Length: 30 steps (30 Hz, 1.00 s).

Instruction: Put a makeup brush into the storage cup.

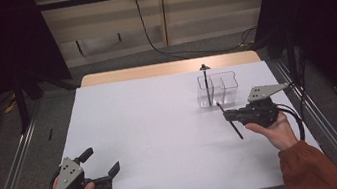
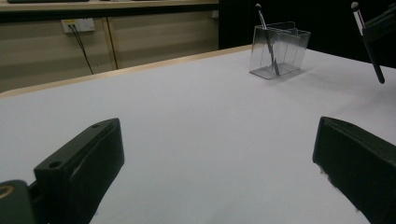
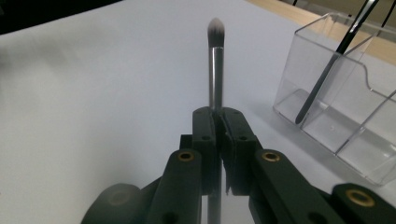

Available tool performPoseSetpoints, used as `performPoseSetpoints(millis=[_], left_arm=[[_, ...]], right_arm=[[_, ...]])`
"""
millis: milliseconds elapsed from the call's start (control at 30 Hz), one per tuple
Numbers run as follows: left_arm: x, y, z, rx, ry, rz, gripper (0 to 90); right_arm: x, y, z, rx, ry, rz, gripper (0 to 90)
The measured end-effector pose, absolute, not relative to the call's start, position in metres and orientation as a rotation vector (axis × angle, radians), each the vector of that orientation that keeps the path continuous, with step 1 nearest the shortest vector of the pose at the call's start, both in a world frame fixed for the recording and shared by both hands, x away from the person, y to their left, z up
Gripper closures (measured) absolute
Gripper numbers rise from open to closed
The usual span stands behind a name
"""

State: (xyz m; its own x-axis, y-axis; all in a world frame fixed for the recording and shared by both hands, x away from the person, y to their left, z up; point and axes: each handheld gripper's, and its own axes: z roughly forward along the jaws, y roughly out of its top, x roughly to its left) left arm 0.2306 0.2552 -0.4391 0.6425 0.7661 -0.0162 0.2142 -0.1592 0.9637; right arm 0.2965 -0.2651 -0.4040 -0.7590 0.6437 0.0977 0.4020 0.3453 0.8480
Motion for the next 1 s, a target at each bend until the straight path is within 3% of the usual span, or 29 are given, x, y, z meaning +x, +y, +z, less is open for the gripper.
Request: performPoseSetpoints(millis=[1000], left_arm=[[0.232,0.255,-0.439,1.705,0.806,0.588,2.1]], right_arm=[[0.293,-0.268,-0.383,0.887,2.107,1.598,84.5]])
